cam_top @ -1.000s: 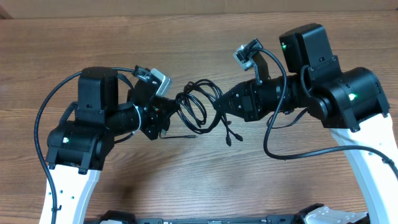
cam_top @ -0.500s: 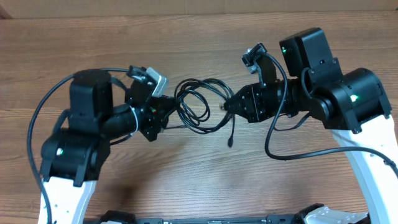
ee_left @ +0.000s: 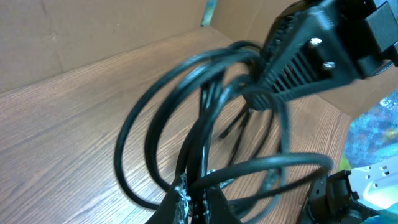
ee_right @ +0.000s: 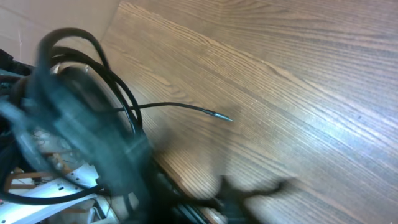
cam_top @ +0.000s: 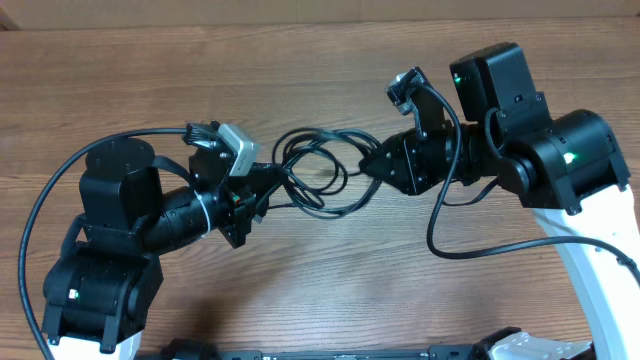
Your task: Untangle cables
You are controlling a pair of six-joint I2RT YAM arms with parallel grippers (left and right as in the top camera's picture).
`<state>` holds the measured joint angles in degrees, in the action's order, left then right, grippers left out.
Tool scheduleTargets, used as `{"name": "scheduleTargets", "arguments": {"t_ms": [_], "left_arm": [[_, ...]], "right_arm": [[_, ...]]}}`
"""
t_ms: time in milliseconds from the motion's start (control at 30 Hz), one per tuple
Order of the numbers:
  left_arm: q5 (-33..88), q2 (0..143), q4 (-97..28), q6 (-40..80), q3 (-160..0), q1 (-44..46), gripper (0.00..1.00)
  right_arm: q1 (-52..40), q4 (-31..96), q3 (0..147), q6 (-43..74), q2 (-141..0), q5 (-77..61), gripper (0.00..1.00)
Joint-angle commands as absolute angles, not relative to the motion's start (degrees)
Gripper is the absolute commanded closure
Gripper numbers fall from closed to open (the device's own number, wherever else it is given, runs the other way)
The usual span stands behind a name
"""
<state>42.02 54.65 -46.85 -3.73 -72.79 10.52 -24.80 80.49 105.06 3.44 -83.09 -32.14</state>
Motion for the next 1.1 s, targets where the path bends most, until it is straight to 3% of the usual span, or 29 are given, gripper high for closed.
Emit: {"name": "scheduleTargets", "arguments": {"t_ms": [0,267,333,367,500,1067], "left_arm": [[44.1,54.1,-46.2,-2.2,-73.7,10.7,0.96],[45.1,54.1,-46.2,-2.1,-73.7,10.7,0.91],[45.1,54.1,-46.2,-2.1,-73.7,10.7,0.74],[45.1,54.1,-46.2,-2.1,-73.7,10.7,0.59],[46.9,54.1,-46.2,-2.1,-73.7,10.7,0.37],[47.0,54.1,-46.0,-2.4,-73.7,10.7,0.31]], "right_arm": [[-24.8,79.2,106.9,2.5,-81.8,-31.6,0.96],[-24.8,78.0,106.9,2.5,-81.8,-31.6,0.96],[-24.8,77.8,106.9,2.5,-81.8,-31.6,0.96],[-24.8,77.7,106.9,2.5,-81.8,-31.6,0.96],[-24.8,77.6,106.9,2.5,-81.8,-31.5,0.96],[-24.8,78.8,106.9,2.4,-81.8,-35.3,0.96]]}}
